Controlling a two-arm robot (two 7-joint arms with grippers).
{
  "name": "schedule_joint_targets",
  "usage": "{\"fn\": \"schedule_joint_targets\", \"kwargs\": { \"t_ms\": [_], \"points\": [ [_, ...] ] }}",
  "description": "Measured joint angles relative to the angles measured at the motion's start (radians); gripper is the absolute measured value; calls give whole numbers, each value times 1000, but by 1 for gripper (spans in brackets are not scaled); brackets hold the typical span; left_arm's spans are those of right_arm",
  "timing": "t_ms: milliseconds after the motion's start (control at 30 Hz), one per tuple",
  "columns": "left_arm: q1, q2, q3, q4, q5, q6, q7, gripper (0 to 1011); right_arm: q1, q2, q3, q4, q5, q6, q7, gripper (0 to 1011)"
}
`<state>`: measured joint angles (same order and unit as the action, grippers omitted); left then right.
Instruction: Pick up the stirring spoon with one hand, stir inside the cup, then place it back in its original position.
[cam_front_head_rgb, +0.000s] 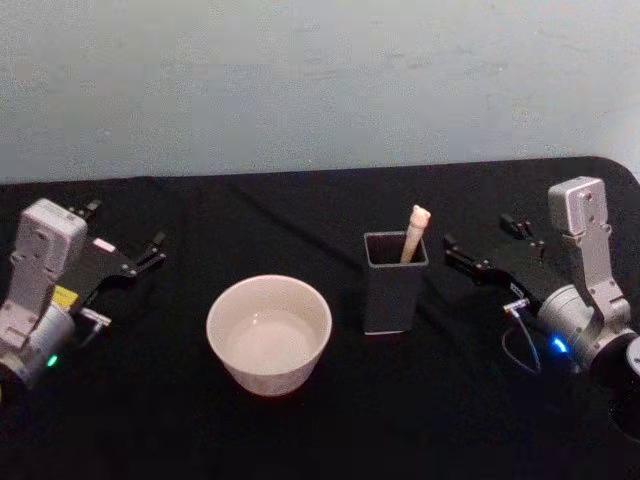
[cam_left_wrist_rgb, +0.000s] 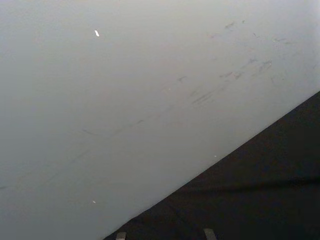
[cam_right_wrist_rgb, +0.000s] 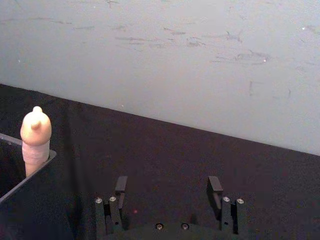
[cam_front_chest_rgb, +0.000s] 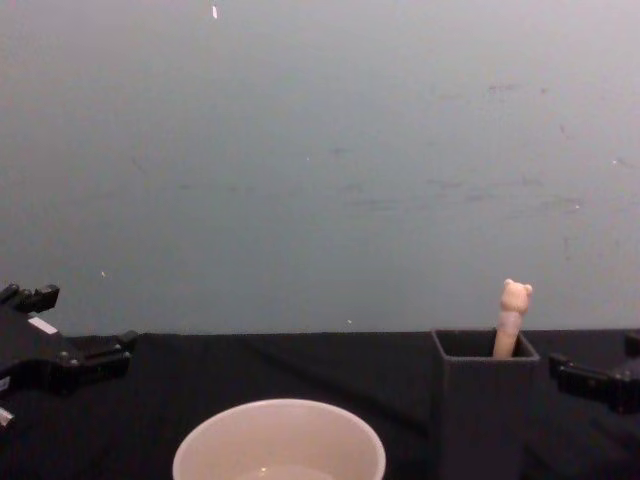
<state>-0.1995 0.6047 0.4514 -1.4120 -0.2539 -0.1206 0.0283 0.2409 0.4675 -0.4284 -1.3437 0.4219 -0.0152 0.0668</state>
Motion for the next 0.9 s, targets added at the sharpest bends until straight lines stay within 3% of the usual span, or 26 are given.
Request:
{"fn": "schedule_joint_targets", "kwargs": {
  "t_ms": [900],
  "points": [
    [0, 0, 0, 0, 0, 0, 0, 1001, 0, 0, 0, 0, 1, 0, 0, 1002]
  ]
}}
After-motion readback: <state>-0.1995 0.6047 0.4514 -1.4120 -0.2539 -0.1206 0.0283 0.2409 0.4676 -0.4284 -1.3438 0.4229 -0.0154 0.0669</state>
